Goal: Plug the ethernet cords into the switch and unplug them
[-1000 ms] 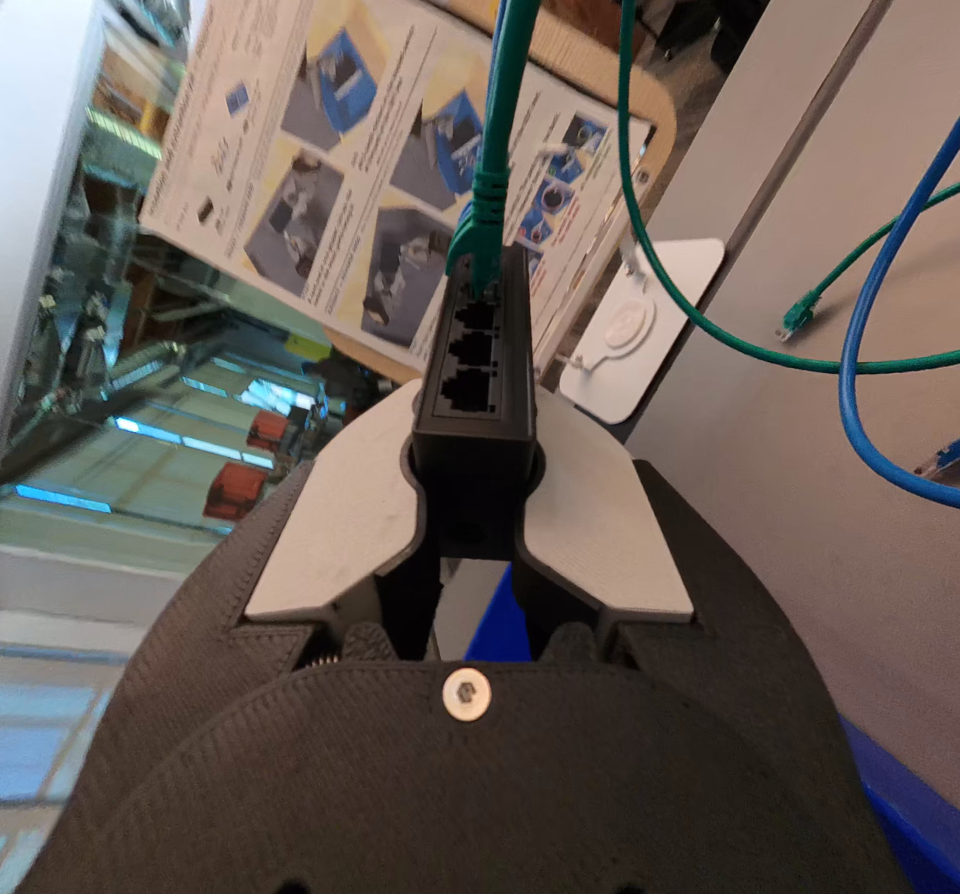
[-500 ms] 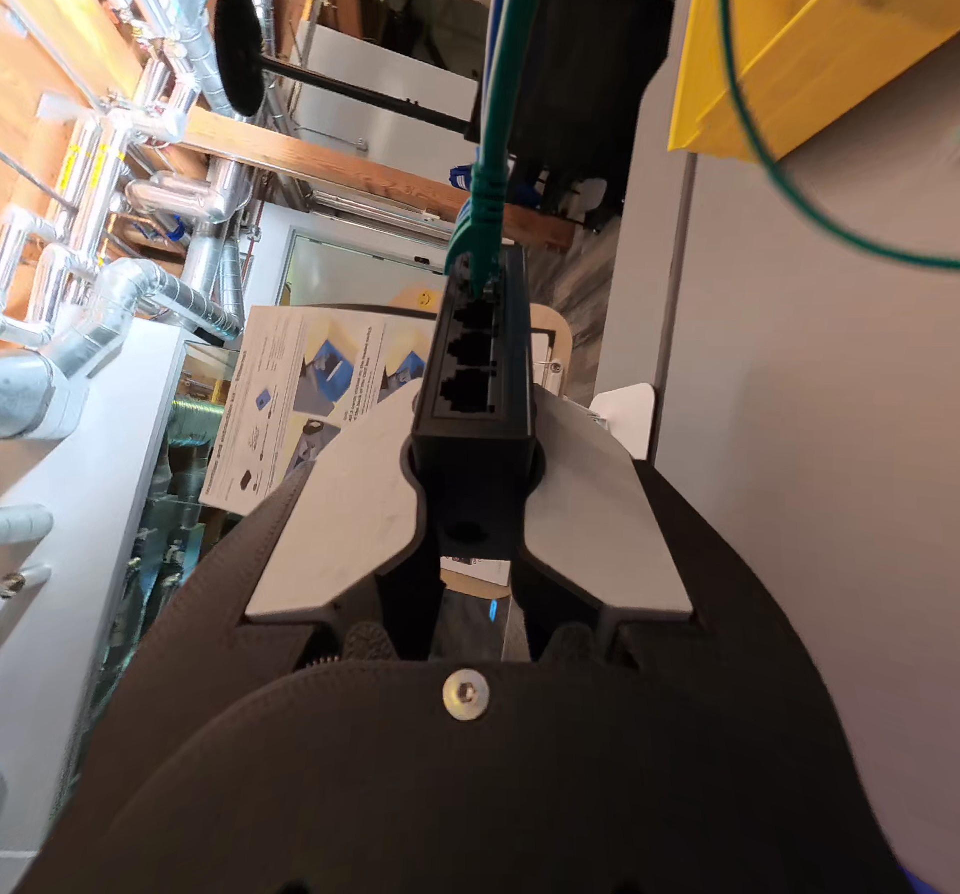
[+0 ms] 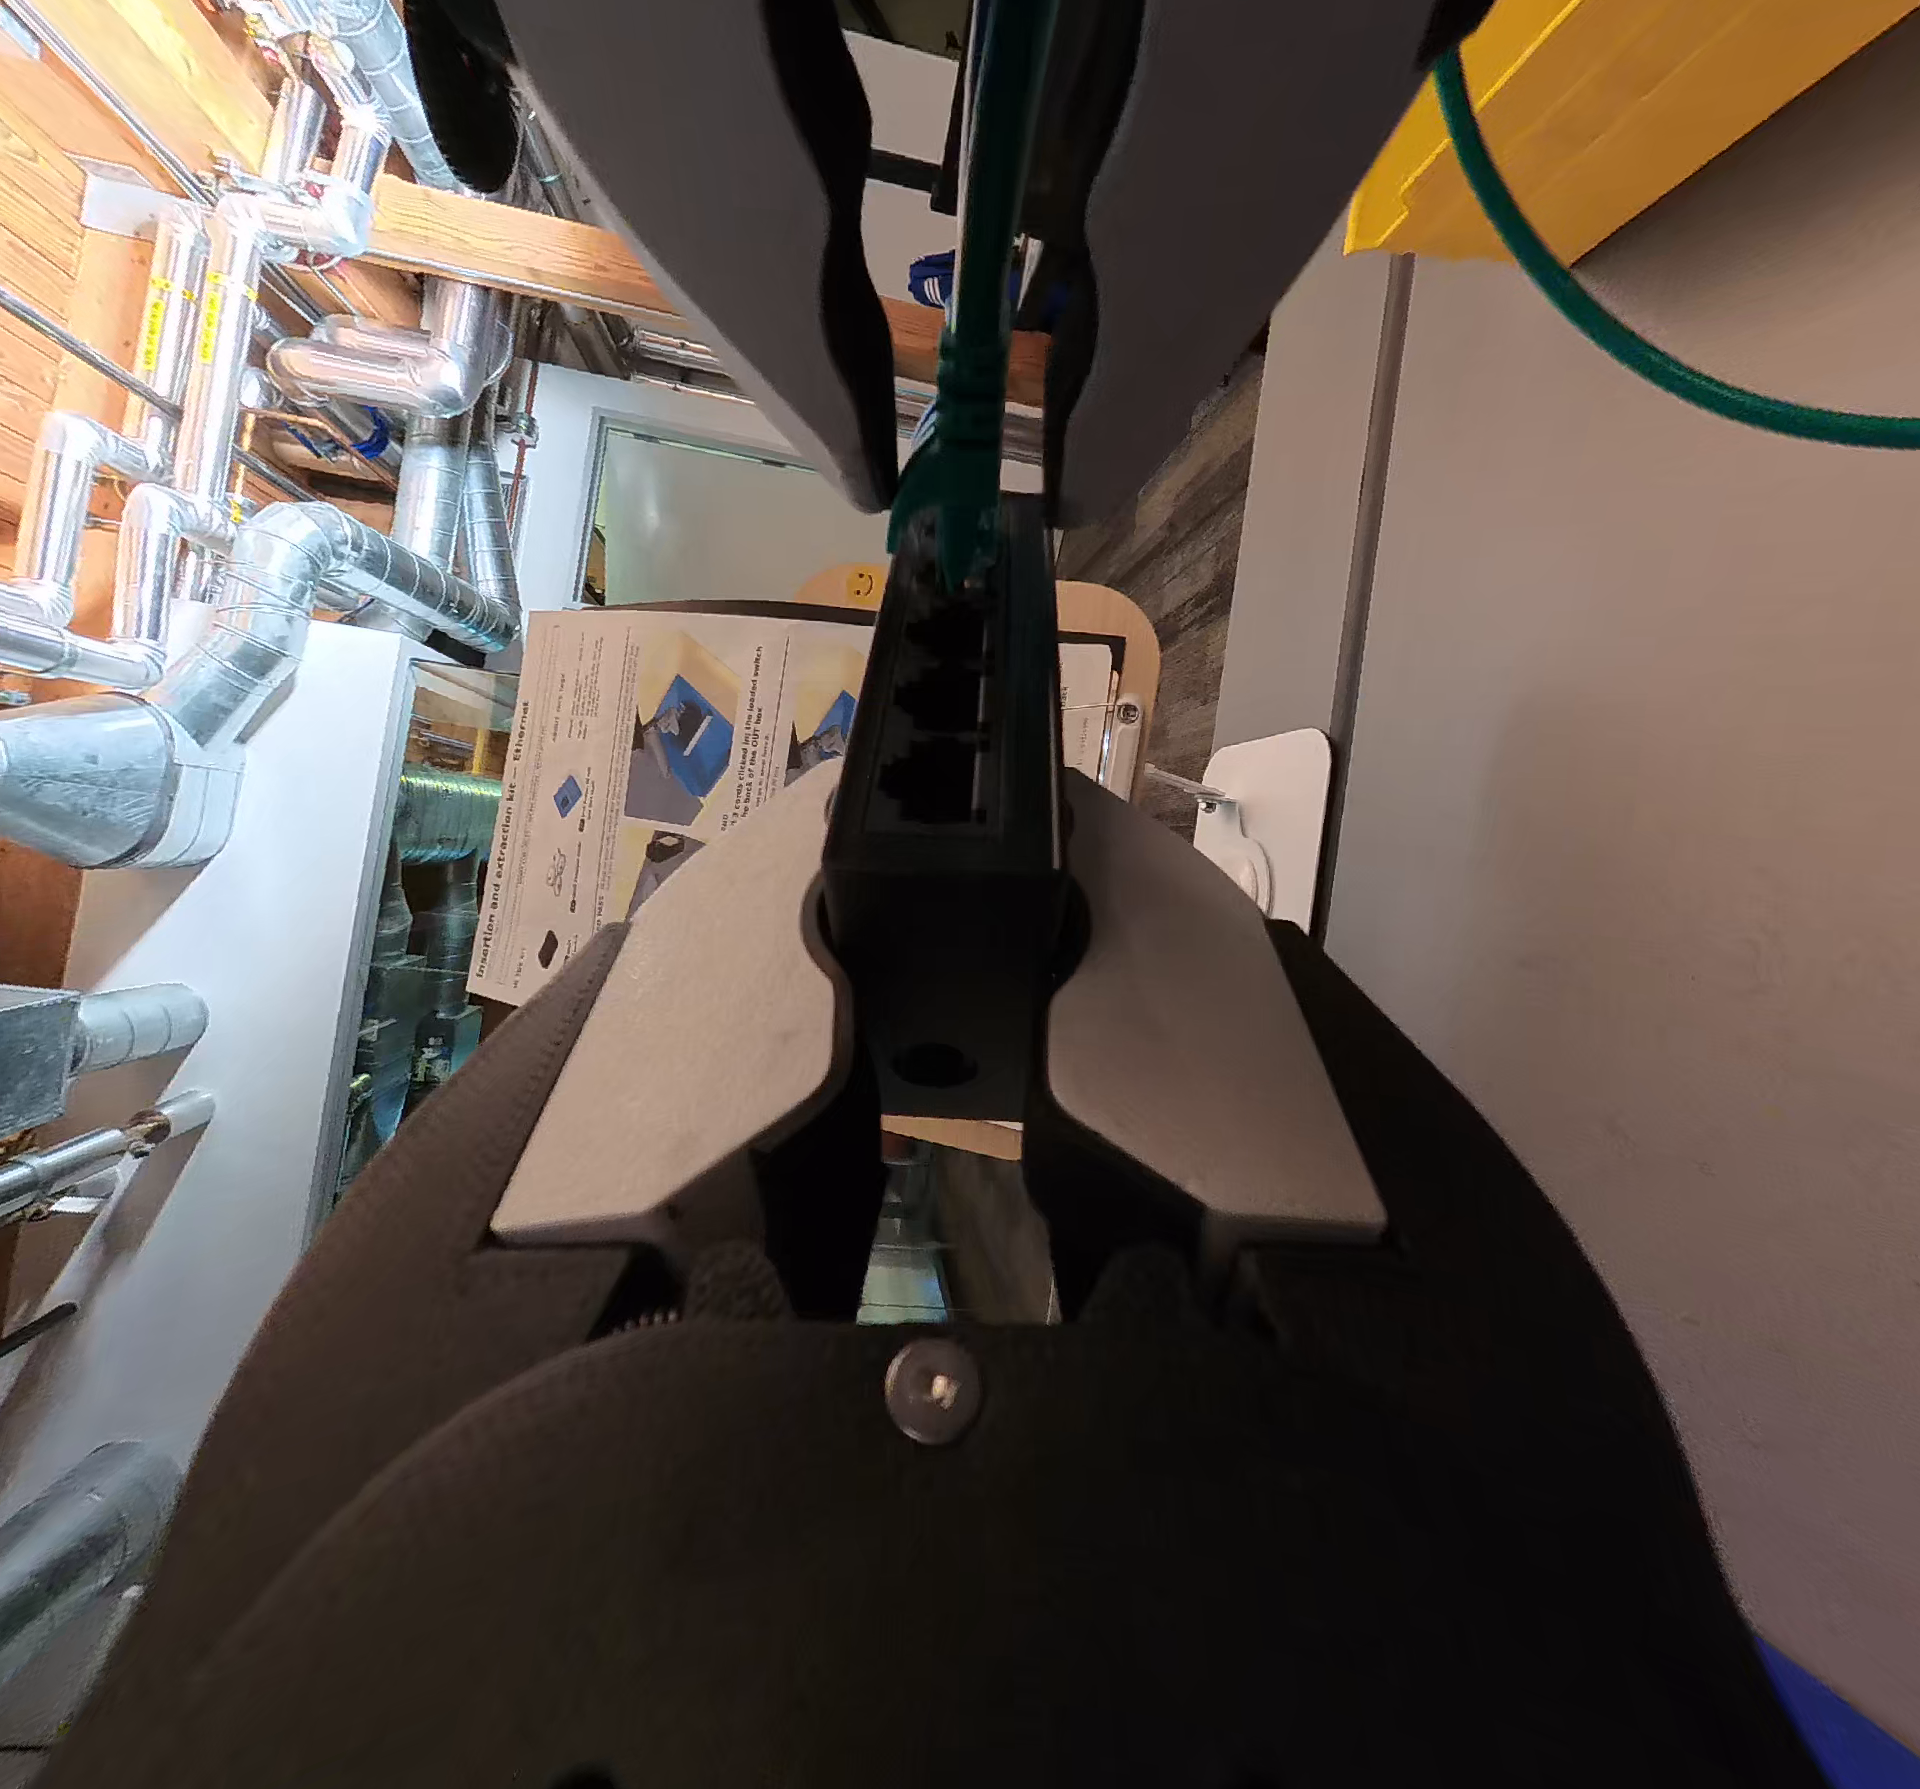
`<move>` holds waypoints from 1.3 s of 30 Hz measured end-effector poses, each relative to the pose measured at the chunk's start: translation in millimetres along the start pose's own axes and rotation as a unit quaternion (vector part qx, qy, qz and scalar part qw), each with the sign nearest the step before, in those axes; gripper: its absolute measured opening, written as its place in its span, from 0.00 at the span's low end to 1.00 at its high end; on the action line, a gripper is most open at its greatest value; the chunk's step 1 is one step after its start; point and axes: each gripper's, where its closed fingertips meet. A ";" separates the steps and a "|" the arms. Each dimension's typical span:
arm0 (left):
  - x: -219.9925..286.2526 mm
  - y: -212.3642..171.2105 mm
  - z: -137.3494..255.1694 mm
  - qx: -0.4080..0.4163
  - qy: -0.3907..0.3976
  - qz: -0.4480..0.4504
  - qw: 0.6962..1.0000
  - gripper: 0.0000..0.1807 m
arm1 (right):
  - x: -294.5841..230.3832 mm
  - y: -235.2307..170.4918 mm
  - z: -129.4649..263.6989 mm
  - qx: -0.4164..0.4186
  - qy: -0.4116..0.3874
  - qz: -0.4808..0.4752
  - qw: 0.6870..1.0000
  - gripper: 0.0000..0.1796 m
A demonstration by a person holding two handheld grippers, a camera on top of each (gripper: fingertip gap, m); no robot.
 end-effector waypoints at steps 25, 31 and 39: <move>-3.0 -1.5 -12.2 0.009 0.026 0.019 0.999 0.17 | -4.4 -4.5 -4.7 -0.007 0.070 0.006 0.997 0.09; 2.6 -4.9 -21.9 0.009 0.002 0.050 0.999 0.17 | -11.7 -11.5 -8.8 -0.025 0.154 0.024 0.987 0.09; 12.6 -11.4 -31.8 0.030 -0.040 0.088 0.995 0.18 | -20.8 -14.8 -14.7 -0.033 0.234 0.008 0.972 0.09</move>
Point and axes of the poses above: each gripper's, where its closed fingertips meet, z back along the fingers, y out of its top, x = y × z across the jaws, and after that the axes turned 13 degrees about -y, right-handed
